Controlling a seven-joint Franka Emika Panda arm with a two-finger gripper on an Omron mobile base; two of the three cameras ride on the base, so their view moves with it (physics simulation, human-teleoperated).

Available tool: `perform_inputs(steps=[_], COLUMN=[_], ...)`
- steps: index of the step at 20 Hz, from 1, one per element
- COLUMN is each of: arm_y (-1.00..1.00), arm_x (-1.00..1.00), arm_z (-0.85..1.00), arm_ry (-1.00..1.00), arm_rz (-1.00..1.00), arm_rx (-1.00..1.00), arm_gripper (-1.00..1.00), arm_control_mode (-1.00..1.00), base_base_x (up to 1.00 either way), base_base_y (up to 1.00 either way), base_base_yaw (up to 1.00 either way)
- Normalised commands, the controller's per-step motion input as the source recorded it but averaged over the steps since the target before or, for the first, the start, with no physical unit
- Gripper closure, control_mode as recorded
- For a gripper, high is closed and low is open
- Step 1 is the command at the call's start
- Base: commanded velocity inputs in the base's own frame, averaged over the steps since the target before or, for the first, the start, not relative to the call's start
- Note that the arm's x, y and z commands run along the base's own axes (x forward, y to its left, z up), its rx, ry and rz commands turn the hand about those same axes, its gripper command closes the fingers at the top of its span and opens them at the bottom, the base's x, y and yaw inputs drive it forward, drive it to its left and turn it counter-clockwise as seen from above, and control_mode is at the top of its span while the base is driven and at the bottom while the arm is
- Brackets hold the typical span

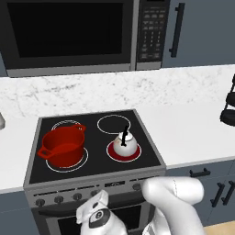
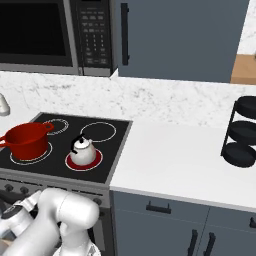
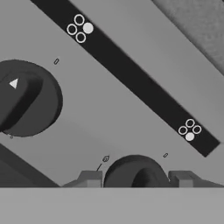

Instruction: Pick the kettle from the counter and place it on a stove burner. Then turn the burner on.

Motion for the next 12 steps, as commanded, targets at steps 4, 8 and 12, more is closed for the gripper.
perform_inputs(steps=[4, 8, 12], arm_y=[0.44, 0.38, 0.03], arm_x=[0.01, 0.0, 0.0], arm_z=[0.0, 0.0, 0.0], arm_ry=[0.18, 0.11, 0.0], arm_rz=[0.0, 0.0, 0.0], arm_rx=[-0.35, -0.3, -0.02], arm_gripper=[1.0, 1.0, 1.0], arm_control_mode=[-1.0, -1.0, -1.0], base_base_x=[0.0, 0.0, 0.0], base_base_y=[0.0, 0.0, 0.0], base_base_yaw=[0.0, 0.0, 0.0])
